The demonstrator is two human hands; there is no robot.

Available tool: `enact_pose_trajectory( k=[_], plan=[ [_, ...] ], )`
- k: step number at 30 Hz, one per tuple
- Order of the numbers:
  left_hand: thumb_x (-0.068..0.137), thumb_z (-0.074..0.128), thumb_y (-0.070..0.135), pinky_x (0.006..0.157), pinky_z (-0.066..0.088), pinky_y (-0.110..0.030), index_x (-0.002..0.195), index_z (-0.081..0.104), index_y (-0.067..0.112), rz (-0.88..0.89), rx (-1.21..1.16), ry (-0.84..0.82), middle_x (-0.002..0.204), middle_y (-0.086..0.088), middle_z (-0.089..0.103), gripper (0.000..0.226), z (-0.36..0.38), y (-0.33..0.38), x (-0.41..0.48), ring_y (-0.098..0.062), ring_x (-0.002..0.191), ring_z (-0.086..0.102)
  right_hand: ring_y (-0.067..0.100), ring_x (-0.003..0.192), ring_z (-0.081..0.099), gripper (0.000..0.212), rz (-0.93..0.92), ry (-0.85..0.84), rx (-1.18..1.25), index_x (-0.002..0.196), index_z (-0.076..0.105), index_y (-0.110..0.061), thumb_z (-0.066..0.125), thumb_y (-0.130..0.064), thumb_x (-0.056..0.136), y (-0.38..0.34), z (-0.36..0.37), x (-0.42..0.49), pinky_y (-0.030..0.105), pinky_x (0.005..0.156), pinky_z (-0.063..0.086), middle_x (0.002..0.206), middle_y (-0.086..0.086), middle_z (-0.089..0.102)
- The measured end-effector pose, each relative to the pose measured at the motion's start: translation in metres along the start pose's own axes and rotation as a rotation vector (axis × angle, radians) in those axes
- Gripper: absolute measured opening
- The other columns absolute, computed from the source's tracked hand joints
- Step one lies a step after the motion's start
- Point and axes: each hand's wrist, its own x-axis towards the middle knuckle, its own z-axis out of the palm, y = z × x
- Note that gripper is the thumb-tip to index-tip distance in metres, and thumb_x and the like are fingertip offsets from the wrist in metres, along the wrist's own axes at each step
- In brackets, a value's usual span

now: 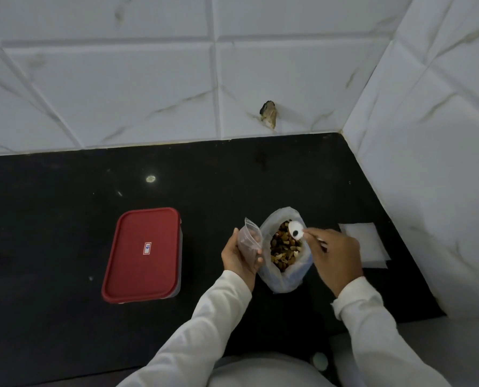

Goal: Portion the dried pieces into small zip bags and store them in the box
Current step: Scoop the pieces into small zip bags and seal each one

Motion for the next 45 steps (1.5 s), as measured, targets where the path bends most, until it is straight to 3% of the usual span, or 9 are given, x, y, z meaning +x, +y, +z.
enact_pose_trajectory(
  k=[7,10,15,18,20,24,31,35,45],
  plan=[
    [0.095,0.053,0.047,0.047,0.047,-0.023,0.109,0.069,0.011,-0.032,0.033,0.066,0.077,-0.005,0.070,0.042,-0.003,-0.010,0.007,-0.015,0.057,0.061,0.010,0.094,0.063,0.024,0.462,-0.255,-0.454,0.105,0.074,-0.022,0.069,-0.037,0.086,0.022,0.043,-0.014,0.011,0.079,0.038,0.094,-0.007,0.067],
    [0.095,0.054,0.047,0.047,0.046,-0.023,0.106,0.069,0.011,-0.026,0.043,0.102,0.074,-0.005,0.070,0.041,-0.001,-0.014,0.010,-0.015,0.055,0.059,0.024,0.108,0.057,0.030,0.371,-0.588,-0.294,0.122,0.063,-0.011,0.050,-0.024,0.099,0.023,0.040,-0.010,0.030,0.092,0.043,0.116,0.011,0.062],
    [0.093,0.055,0.045,0.049,0.042,-0.024,0.089,0.067,0.014,-0.006,0.046,0.136,0.066,-0.003,0.062,0.034,0.002,-0.021,0.015,-0.014,0.050,0.055,0.033,0.094,0.057,0.025,0.214,-0.391,-0.211,0.103,0.072,-0.001,0.048,-0.003,0.093,0.023,0.039,-0.022,0.034,0.082,0.042,0.097,0.018,0.066],
    [0.093,0.055,0.043,0.050,0.038,-0.026,0.076,0.064,0.015,0.009,0.031,0.135,0.061,-0.003,0.054,0.034,0.003,-0.023,0.015,-0.015,0.048,0.048,0.034,0.097,0.062,0.023,0.177,-0.500,-0.229,0.104,0.071,0.000,0.066,-0.012,0.085,0.021,0.039,-0.019,0.039,0.088,0.047,0.102,0.017,0.067],
    [0.093,0.055,0.042,0.051,0.037,-0.026,0.073,0.064,0.015,0.017,0.019,0.127,0.061,-0.003,0.053,0.034,0.001,-0.022,0.016,-0.015,0.048,0.046,0.031,0.093,0.067,0.051,0.021,-0.640,-0.408,0.107,0.070,-0.002,0.086,-0.023,0.063,0.033,0.043,-0.019,0.035,0.084,0.052,0.102,0.014,0.069],
    [0.092,0.055,0.042,0.051,0.039,-0.027,0.079,0.064,0.014,0.002,0.005,0.139,0.063,-0.004,0.055,0.032,-0.003,-0.021,0.017,-0.016,0.048,0.048,0.024,0.125,0.045,0.051,-0.095,-0.787,-0.589,0.142,0.042,-0.012,0.054,-0.027,0.095,0.039,0.050,-0.021,0.030,0.106,0.032,0.137,0.007,0.049],
    [0.094,0.055,0.042,0.051,0.046,-0.025,0.088,0.065,0.016,-0.025,-0.022,0.163,0.067,-0.003,0.062,0.028,0.001,-0.022,0.019,-0.016,0.052,0.056,0.020,0.081,0.061,0.021,0.029,-0.419,-0.249,0.092,0.071,-0.014,0.052,-0.022,0.097,0.029,0.046,-0.009,0.035,0.074,0.052,0.086,0.004,0.064],
    [0.092,0.055,0.041,0.049,0.043,-0.024,0.079,0.063,0.015,-0.018,-0.060,0.169,0.063,-0.003,0.056,0.030,0.001,-0.019,0.020,-0.016,0.049,0.050,0.016,0.061,0.055,0.028,-0.048,-0.499,-0.125,0.064,0.065,-0.015,0.057,-0.018,0.091,0.034,0.042,-0.011,0.041,0.062,0.051,0.064,0.001,0.058],
    [0.090,0.055,0.038,0.045,0.036,-0.023,0.067,0.061,0.012,0.038,-0.097,0.115,0.059,-0.005,0.047,0.035,0.005,-0.015,0.017,-0.016,0.046,0.041,-0.007,0.083,0.062,0.013,0.368,-0.536,0.183,0.090,0.078,-0.024,0.067,-0.019,0.089,0.026,0.037,-0.010,0.000,0.074,0.041,0.084,-0.017,0.071]
  ],
)
